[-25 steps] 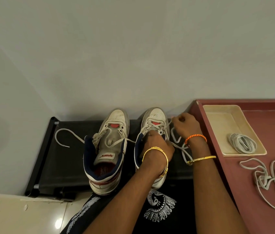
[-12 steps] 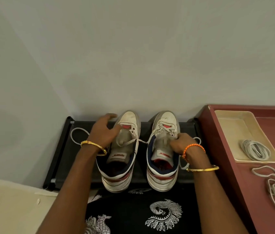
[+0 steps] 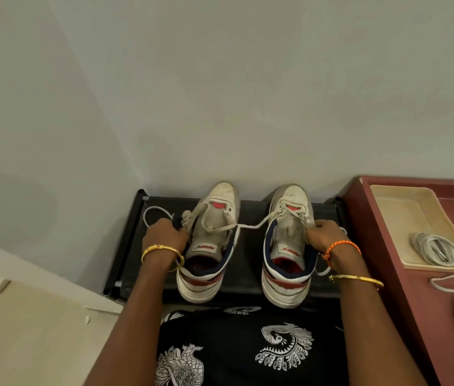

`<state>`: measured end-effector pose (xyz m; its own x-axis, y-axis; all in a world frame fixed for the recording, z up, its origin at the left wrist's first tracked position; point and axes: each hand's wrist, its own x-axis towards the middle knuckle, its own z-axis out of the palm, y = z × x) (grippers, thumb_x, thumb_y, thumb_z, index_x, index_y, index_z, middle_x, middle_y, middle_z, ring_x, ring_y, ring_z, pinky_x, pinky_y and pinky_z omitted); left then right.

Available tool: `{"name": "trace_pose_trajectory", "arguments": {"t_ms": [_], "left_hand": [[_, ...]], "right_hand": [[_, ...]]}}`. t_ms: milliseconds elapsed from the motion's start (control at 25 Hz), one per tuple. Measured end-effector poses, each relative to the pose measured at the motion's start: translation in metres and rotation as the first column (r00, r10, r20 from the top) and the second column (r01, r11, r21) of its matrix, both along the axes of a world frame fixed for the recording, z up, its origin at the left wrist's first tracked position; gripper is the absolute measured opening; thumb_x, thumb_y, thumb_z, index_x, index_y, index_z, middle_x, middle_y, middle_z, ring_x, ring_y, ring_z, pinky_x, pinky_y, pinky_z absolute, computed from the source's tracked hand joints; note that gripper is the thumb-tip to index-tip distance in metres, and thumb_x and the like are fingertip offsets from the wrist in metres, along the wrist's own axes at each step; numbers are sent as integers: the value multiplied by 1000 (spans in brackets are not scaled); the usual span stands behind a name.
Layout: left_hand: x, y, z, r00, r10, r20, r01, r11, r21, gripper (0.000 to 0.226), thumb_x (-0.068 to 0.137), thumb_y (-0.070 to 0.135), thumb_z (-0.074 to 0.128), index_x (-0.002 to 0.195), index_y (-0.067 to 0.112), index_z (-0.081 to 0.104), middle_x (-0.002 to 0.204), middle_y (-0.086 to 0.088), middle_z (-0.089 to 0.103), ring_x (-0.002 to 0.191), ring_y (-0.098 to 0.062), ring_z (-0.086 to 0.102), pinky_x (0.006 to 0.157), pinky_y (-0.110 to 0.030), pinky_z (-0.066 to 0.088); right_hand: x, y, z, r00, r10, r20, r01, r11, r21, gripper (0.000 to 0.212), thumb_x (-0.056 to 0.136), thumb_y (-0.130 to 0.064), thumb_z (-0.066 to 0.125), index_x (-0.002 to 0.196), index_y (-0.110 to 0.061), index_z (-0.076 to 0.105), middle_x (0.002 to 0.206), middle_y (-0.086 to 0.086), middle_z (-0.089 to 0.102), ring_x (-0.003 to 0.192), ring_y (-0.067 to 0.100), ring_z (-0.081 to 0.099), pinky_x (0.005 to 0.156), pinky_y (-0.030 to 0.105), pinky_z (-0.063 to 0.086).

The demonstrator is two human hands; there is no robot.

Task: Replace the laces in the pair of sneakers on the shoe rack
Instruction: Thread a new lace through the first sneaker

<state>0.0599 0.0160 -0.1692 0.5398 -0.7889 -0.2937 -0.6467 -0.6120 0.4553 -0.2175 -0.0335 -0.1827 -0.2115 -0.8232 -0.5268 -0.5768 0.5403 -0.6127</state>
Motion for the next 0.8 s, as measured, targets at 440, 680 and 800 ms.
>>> {"name": "trace_pose_trajectory", "arguments": {"t_ms": [440, 680, 800], "left_hand": [[-31, -27, 37, 983, -121, 136, 155, 947, -281, 36, 88, 22, 57, 120, 7, 56, 119, -15, 59, 111, -34, 53, 91, -41, 42], [-141, -61, 0, 817, -452, -358, 450, 888, -93, 31, 85, 33, 61, 101, 7, 69, 98, -10, 70, 91, -25, 64, 72, -29, 51], [-154, -70, -16, 823, -491, -284, 529, 845, 72, 47, 83, 35, 59, 121, 9, 59, 117, -11, 61, 101, -27, 60, 72, -30, 50]], "right_hand": [[-18, -6, 39, 966, -187, 180, 213, 967, -142, 47, 91, -18, 52, 133, -3, 38, 111, 13, 57, 87, 24, 56, 70, 33, 44], [-17, -8, 39, 960, -50, 276, 97, 982, -160, 28, 91, 13, 29, 98, 0, 53, 86, 13, 64, 61, 11, 45, 51, 19, 39], [-14, -19, 24, 975, 7, 222, 48, 968, -245, 31, 93, 14, 30, 115, 10, 52, 97, 23, 58, 63, 11, 54, 58, 17, 50]]}}
